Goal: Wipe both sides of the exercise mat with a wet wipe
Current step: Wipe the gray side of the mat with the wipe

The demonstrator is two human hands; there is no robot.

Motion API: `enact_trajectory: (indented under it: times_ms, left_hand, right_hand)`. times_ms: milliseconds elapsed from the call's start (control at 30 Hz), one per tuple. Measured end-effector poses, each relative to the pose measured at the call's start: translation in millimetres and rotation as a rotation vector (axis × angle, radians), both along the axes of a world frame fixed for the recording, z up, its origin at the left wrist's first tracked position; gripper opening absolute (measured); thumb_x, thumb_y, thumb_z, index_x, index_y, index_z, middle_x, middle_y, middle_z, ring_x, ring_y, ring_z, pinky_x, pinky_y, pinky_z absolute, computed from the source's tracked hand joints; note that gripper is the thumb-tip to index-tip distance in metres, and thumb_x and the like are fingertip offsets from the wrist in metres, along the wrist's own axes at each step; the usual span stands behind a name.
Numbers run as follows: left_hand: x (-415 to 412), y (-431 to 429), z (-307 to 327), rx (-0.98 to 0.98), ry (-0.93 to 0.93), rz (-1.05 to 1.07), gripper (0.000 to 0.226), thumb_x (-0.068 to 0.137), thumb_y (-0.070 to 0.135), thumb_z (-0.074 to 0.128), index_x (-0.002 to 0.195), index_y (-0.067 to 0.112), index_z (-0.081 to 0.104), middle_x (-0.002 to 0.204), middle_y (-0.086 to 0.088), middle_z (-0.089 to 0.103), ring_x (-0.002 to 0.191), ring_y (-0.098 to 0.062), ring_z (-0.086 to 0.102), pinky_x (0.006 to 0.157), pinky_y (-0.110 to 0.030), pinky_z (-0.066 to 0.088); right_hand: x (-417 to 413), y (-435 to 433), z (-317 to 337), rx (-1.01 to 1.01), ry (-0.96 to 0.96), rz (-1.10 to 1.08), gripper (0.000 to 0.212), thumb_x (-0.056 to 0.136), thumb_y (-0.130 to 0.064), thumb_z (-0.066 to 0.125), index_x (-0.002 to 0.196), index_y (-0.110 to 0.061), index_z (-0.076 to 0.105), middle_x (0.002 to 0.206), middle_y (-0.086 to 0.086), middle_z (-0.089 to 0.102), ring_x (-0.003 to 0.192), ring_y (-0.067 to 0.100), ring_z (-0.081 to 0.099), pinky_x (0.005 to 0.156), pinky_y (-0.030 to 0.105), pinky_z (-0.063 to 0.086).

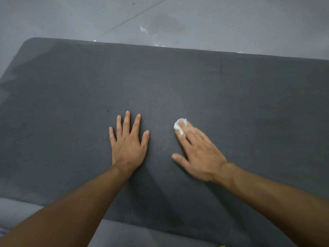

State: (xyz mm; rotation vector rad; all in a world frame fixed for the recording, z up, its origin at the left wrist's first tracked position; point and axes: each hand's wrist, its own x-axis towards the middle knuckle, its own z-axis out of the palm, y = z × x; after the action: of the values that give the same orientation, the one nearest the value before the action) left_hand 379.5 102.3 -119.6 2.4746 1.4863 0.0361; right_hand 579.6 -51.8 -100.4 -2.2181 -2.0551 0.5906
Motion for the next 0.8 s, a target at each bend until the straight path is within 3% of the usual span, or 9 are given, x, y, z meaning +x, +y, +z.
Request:
enact_trajectory:
  times_ms: [167,367,500,667,800]
  left_hand:
    - [-1.6,2.4,1.6,-0.01,-0.035,-0.009,0.067,0.103,0.059,0.027,0.164,0.032,0.021,0.174,0.001,0.004,0.16,-0.022,-0.008,0.128,-0.054,0.0]
    - [-4.6,4.3,0.1,-0.015,-0.005,-0.034,0.065,0.105,0.059,0.02,0.164,0.033,0.014,0.174,0.002,0.0,0.159,-0.02,-0.01,0.128,-0.053,-0.003]
    - [3.7,1.6,1.6,0.04,0.009,-0.182,0.062,0.105,0.05,0.013,0.164,0.033,0.019,0.174,0.004,0.006,0.16,-0.019,-0.002,0.129,-0.051,0.003]
    - [10.1,-3.3,-0.3,0.031,0.015,-0.179,0.063,0.104,0.049,0.012,0.165,0.032,0.014,0.174,0.004,0.002,0.16,-0.019,-0.006,0.129,-0.051,0.001]
    - [9.6,-3.7,-0.9,0.049,0.009,-0.178,0.063,0.104,0.048,0.014,0.165,0.031,0.017,0.174,0.003,0.005,0.16,-0.02,-0.003,0.129,-0.052,0.003]
  right_hand:
    - [-41.2,-40.8,4.5,-0.014,-0.027,0.373,0.088,0.104,-0.072,0.024,0.167,-0.011,0.01,0.174,0.007,-0.011,0.16,0.021,-0.017,0.13,0.041,0.003]
    - [-30.4,-64.1,3.1,0.034,-0.098,0.493,0.084,0.105,-0.07,0.026,0.167,-0.013,0.015,0.175,0.007,-0.001,0.161,0.021,-0.003,0.126,0.041,0.007]
    - [14.2,-54.1,-3.9,0.073,-0.148,0.223,0.08,0.106,-0.067,0.024,0.167,-0.016,0.011,0.175,0.004,0.006,0.161,0.02,0.003,0.127,0.044,0.014]
    - [100.3,-39.9,-11.4,0.036,-0.164,-0.354,0.084,0.101,-0.069,0.012,0.167,-0.018,0.015,0.175,-0.002,0.001,0.161,0.015,-0.002,0.129,0.043,0.012]
    - [127.3,-54.9,-12.1,0.003,-0.189,-0.435,0.088,0.1,-0.072,0.009,0.167,-0.016,0.015,0.175,0.001,-0.001,0.161,0.018,-0.002,0.129,0.041,0.008]
